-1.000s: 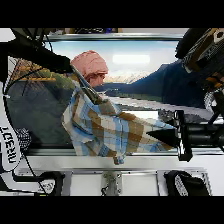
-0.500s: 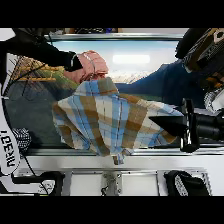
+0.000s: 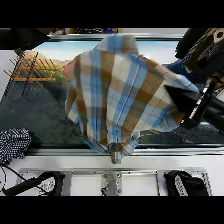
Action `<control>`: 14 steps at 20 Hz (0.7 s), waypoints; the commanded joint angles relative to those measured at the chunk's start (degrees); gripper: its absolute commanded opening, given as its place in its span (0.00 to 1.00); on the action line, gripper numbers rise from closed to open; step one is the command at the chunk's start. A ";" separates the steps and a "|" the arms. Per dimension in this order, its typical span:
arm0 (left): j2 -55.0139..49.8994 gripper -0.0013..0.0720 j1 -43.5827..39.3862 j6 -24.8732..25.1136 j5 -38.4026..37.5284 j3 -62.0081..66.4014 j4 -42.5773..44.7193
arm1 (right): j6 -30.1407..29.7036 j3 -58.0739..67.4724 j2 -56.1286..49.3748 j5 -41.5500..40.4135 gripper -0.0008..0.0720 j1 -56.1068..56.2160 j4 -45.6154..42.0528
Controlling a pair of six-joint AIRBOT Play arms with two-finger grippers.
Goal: Fold the clothes and pants, and hang the long-sleeved shirts on hangers.
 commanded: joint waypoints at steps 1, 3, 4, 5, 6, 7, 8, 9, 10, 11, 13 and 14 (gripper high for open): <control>6.40 0.04 1.14 2.10 4.39 -7.54 -1.18 | 2.38 1.09 4.98 -19.69 0.03 -0.04 -15.52; 9.44 0.04 1.09 2.23 6.45 -12.28 -1.18 | 8.15 1.09 8.46 -28.20 0.03 -0.04 -26.36; 10.62 0.04 1.09 2.40 7.15 -14.47 -1.16 | 11.82 1.09 9.99 -31.65 0.03 -0.04 -32.50; 11.80 0.04 1.11 3.06 7.78 -16.65 -1.18 | 16.92 1.09 11.47 -34.71 0.03 -0.04 -39.78; 12.92 0.04 1.09 3.56 8.33 -18.73 -1.18 | 22.99 1.11 12.79 -36.81 0.03 -0.07 -48.28; 13.90 0.04 1.09 3.87 8.92 -20.72 -1.18 | 29.35 1.11 13.84 -37.51 0.03 -0.35 -57.13; 14.82 0.04 1.09 4.63 9.40 -22.58 -1.18 | 36.74 1.14 14.67 -37.16 0.03 -1.40 -66.18; 15.61 0.04 1.11 4.79 9.90 -24.17 -1.18 | 42.51 1.18 15.30 -36.22 0.03 -3.02 -73.02; 16.26 0.04 1.11 5.14 9.99 -25.57 -1.16 | 46.16 1.20 15.98 -35.52 0.03 -5.20 -77.99; 16.79 0.04 1.11 5.53 9.86 -26.67 -1.14 | 47.50 1.20 16.85 -35.39 0.03 -8.13 -80.56; 17.73 0.04 1.11 5.64 9.75 -28.48 -1.14 | 47.54 1.22 18.60 -35.41 0.03 -15.32 -80.94; 18.10 0.04 1.11 5.62 9.73 -29.35 -1.16 | 47.56 1.22 19.39 -35.41 0.03 -19.76 -80.91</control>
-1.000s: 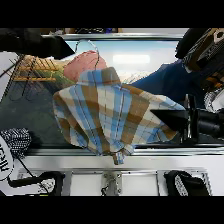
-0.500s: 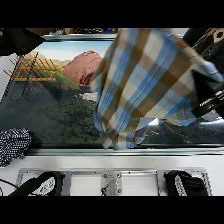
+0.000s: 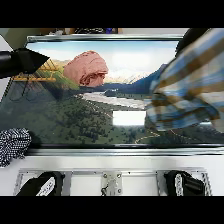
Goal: Fold the clothes and pants, and hang the long-sleeved shirts on hangers.
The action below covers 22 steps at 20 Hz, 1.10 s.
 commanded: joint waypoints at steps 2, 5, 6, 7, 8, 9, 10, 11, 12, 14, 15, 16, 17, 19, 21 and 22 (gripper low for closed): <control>2.38 0.04 0.07 0.61 0.42 -4.98 0.02 | 6.86 0.04 3.74 -0.98 0.03 -17.79 -9.22; 2.49 0.04 0.07 0.61 0.42 -5.84 0.02 | 13.46 0.04 3.74 -1.46 0.03 -31.21 -9.18; 2.45 0.04 0.07 0.63 0.72 -5.84 0.04 | 16.57 0.04 3.15 -2.45 0.03 -35.32 -9.14; 2.38 0.04 0.07 0.63 1.36 -5.84 0.04 | 19.58 0.04 2.36 -4.20 0.03 -38.53 -8.24; 2.36 0.04 0.07 0.66 1.81 -5.84 0.04 | 23.30 0.04 1.18 -6.64 0.03 -40.79 -6.97; 2.32 0.04 0.07 0.79 1.97 -5.84 0.04 | 26.77 0.04 -0.55 -10.23 0.03 -42.32 -6.60; 2.27 0.04 0.07 1.25 1.84 -5.84 0.07 | 28.24 0.04 -2.69 -14.34 0.03 -42.99 -6.60; 2.25 0.04 0.07 1.68 1.84 -5.84 0.07 | 28.39 0.09 -5.11 -18.67 0.03 -42.97 -6.58; 2.25 0.04 0.07 1.70 1.90 -5.84 0.07 | 28.39 0.35 -7.26 -21.92 0.03 -42.88 -6.58; 2.25 0.04 0.07 1.68 1.90 -5.84 0.04 | 28.39 2.05 -11.61 -25.75 0.03 -42.88 -6.58; 2.25 0.04 0.07 1.68 1.90 -5.84 0.04 | 28.37 3.17 -13.86 -27.85 0.03 -42.88 -6.58; 2.25 0.04 0.07 1.68 1.88 -5.84 0.04 | 28.48 4.68 -16.46 -29.73 0.03 -42.88 -6.58; 2.25 0.04 0.07 1.68 1.84 -5.84 0.04 | 29.05 6.51 -19.17 -31.06 0.03 -42.88 -6.60; 2.25 0.04 0.07 1.68 1.70 -5.84 0.02 | 29.03 10.64 -24.37 -32.11 0.03 -42.88 -6.58; 2.27 0.04 0.04 1.66 1.60 -5.84 0.04 | 29.05 14.84 -29.00 -34.01 0.03 -42.91 -6.58; 2.25 0.04 0.04 1.64 1.60 -5.84 0.02 | 29.03 16.76 -30.97 -34.58 0.03 -42.91 -6.58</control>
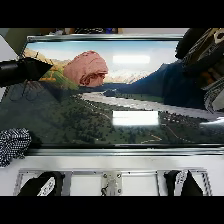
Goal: Fold the clothes and pants, and hang the long-sleeved shirts on hangers.
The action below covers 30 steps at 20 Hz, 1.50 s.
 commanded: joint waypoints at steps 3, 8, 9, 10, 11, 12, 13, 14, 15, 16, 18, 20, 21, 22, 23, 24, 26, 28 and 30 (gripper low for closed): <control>0.02 0.04 0.04 -0.04 -0.90 -0.02 -0.15 | 0.39 9.90 -11.23 -3.69 0.03 -0.24 0.04; 0.02 0.04 0.04 -0.04 -2.73 -0.04 -0.11 | -0.02 11.76 -16.20 -3.58 0.03 -1.38 0.04; 0.02 0.04 0.07 -0.04 -3.06 -0.02 -0.04 | 0.00 11.76 -16.87 -3.54 0.03 -2.40 0.07; 0.02 0.04 0.04 -0.04 -3.13 -0.04 -0.09 | 0.35 11.76 -17.38 -3.52 0.03 -3.43 0.07; 0.02 0.04 0.04 -0.04 -3.13 -0.04 -0.13 | 0.46 11.76 -17.79 -2.67 0.03 -4.63 0.09; 0.02 0.04 0.04 -0.04 -3.10 -0.04 -0.13 | 0.46 11.76 -18.12 -1.46 0.03 -5.66 0.09; 0.02 0.04 0.04 -0.04 -3.10 -0.04 -0.13 | 0.55 11.74 -18.51 -0.09 0.03 -6.51 0.48; 0.02 0.04 0.04 -0.04 -3.10 -0.04 -0.13 | 0.63 11.74 -18.84 1.36 0.03 -6.91 1.03; 0.02 0.04 0.04 -0.04 -3.08 -0.04 -0.13 | 0.63 11.74 -19.04 3.19 0.03 -7.02 1.03; 0.02 0.04 0.04 -0.04 -3.08 -0.04 -0.13 | 0.61 11.74 -19.15 5.09 0.03 -6.99 0.94; 0.02 0.04 0.04 -0.07 -3.10 -0.04 -0.17 | 0.61 11.74 -19.19 8.24 0.03 -6.99 0.94; 0.02 0.04 0.04 -0.04 -3.10 -0.04 -0.17 | 0.61 11.74 -19.12 10.71 0.03 -6.99 0.94; 0.02 0.04 0.04 -0.04 -3.10 -0.04 -0.17 | 0.61 11.74 -19.02 10.99 0.04 -6.99 0.94; 0.02 0.04 0.04 -0.07 -3.10 -0.04 -0.15 | 0.61 11.74 -18.88 10.51 0.08 -6.99 0.94; 0.02 0.04 0.04 -0.04 -3.10 -0.04 -0.15 | 0.61 11.74 -18.62 10.05 0.29 -6.99 0.94; 0.02 0.04 0.04 -0.04 -3.10 -0.04 -0.17 | 0.63 11.74 -18.32 8.85 0.58 -6.99 0.98; 0.02 0.04 0.04 -0.04 -3.10 -0.04 -0.15 | 0.83 11.74 -17.07 5.62 0.75 -6.99 1.14; 0.02 0.04 0.04 -0.04 -3.13 -0.04 -0.15 | 6.95 11.74 -14.84 1.84 0.75 -6.99 1.09; 0.02 0.04 0.04 -0.04 -3.19 -0.04 -0.15 | 14.23 11.74 -12.07 -1.01 0.75 -6.80 1.09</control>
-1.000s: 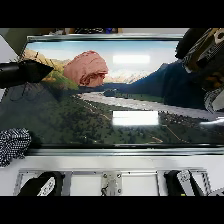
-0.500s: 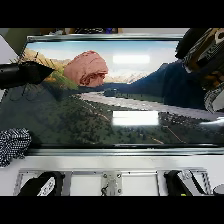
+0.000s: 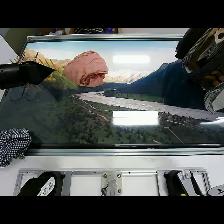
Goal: Fold the clothes and pants, and hang the long-sleeved shirts on hangers.
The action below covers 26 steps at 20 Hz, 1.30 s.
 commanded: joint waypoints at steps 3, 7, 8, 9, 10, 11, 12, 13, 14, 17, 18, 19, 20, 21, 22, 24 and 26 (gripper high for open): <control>0.00 0.04 0.04 0.02 -0.50 -0.02 0.00 | 15.65 0.02 7.28 -5.88 0.75 3.17 0.02; 0.00 0.04 0.04 0.02 -1.77 -0.02 0.00 | 16.04 0.02 12.28 0.15 0.74 14.19 0.00; 0.00 0.04 0.04 0.02 -2.43 -0.02 0.00 | 16.02 0.02 12.96 3.93 0.74 17.77 -0.17; 0.00 0.04 0.04 0.04 -3.04 -0.02 0.02 | 15.52 0.02 13.22 8.92 0.74 21.99 -0.15; 0.00 0.04 0.04 0.02 -3.41 -0.04 0.02 | 14.45 0.02 13.18 14.34 0.74 26.29 -0.13; 0.00 0.04 0.04 0.02 -3.48 -0.04 0.02 | 11.93 0.02 12.72 20.15 0.74 31.36 0.00; 0.00 0.04 0.04 0.00 -3.50 -0.04 0.02 | 8.79 0.00 11.91 24.30 0.74 36.46 0.96; 0.00 0.04 0.04 0.00 -3.52 -0.04 0.02 | 3.02 0.00 10.62 27.43 0.74 42.45 3.85; 0.00 0.04 0.04 -0.02 -3.78 -0.04 0.00 | -4.13 0.00 9.31 29.59 0.74 48.00 8.15; 0.00 0.04 0.04 -0.24 -4.76 -0.04 0.00 | -29.68 0.02 4.04 37.48 0.74 63.95 28.39; -0.02 0.04 0.04 -0.26 -4.98 -0.04 0.00 | -39.36 0.02 1.77 42.58 0.74 67.95 35.91; 0.00 0.04 0.04 -0.31 -4.94 -0.04 -0.04 | -46.62 0.02 -0.44 48.87 0.74 70.55 42.60; -0.02 0.04 0.04 -0.81 -4.96 -0.04 0.00 | -51.52 0.02 -2.75 56.13 0.74 71.91 49.40; -0.02 0.04 0.04 -1.16 -4.94 -0.04 -0.02 | -54.80 0.02 -5.38 64.65 0.74 72.22 56.39; -0.02 0.04 0.04 -1.16 -4.94 -0.04 0.00 | -56.15 0.02 -7.74 71.17 0.74 72.19 60.87; -0.11 0.04 -0.11 -1.14 -4.79 -0.04 0.02 | -56.15 -0.02 -11.54 77.07 0.73 72.30 61.09; -0.42 0.04 -2.29 -1.09 -4.50 -0.07 1.92 | -53.75 -0.04 -14.01 78.90 0.73 72.65 58.03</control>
